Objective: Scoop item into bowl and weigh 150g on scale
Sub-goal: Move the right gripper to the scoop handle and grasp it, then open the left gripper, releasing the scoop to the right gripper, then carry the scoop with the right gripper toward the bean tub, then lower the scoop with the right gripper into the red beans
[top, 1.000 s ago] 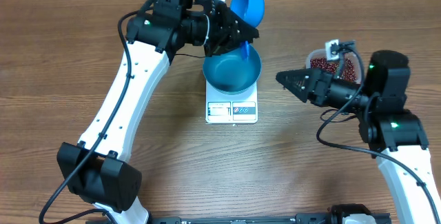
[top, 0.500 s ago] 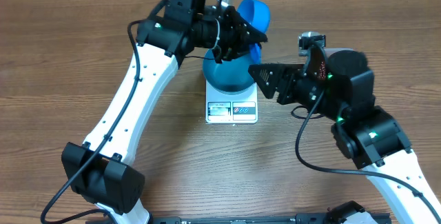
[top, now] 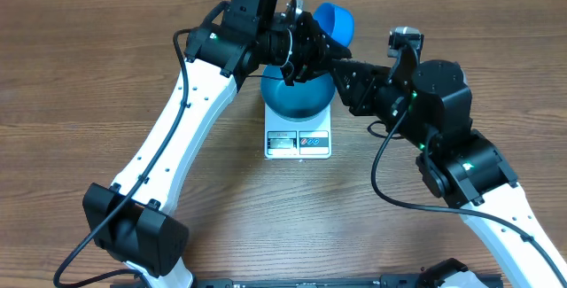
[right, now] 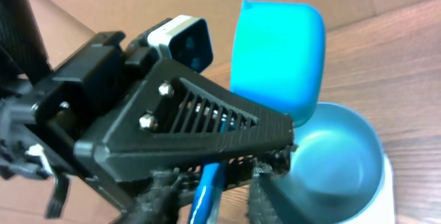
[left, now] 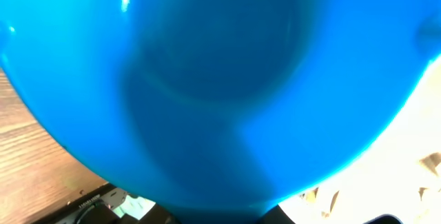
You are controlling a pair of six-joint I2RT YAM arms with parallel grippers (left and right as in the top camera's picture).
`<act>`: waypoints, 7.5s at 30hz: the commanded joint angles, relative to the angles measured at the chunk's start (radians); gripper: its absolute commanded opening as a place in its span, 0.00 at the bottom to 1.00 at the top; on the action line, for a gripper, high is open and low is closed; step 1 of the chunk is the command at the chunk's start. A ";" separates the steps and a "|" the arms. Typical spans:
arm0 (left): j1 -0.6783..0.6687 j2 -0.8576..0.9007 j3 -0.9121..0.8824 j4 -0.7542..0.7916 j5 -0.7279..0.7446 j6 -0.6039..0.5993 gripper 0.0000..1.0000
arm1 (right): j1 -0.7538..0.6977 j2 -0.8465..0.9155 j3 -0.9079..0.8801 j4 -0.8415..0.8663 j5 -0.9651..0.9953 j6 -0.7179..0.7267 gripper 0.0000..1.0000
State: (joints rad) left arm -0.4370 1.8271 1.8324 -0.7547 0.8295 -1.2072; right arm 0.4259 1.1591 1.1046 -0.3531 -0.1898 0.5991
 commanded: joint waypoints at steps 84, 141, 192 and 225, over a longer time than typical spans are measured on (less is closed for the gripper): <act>0.225 -0.021 0.022 0.057 0.159 0.577 0.15 | -0.137 0.407 0.856 -0.879 -0.354 -0.312 0.04; 0.126 -0.021 0.022 -0.013 0.245 0.556 0.10 | -0.164 0.407 0.852 -0.653 -0.289 -0.282 0.04; 0.293 -0.021 0.022 -0.443 -0.797 0.714 1.00 | -0.383 0.713 0.837 -0.976 0.540 -0.613 0.04; 0.293 -0.021 0.022 -0.443 -0.797 0.714 1.00 | -0.470 0.922 0.832 -0.938 0.327 -0.705 0.04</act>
State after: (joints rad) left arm -0.1459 1.8271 1.8343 -1.1946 0.0475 -0.5011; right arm -0.0216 2.0121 1.9427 -1.2827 0.1783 -0.1051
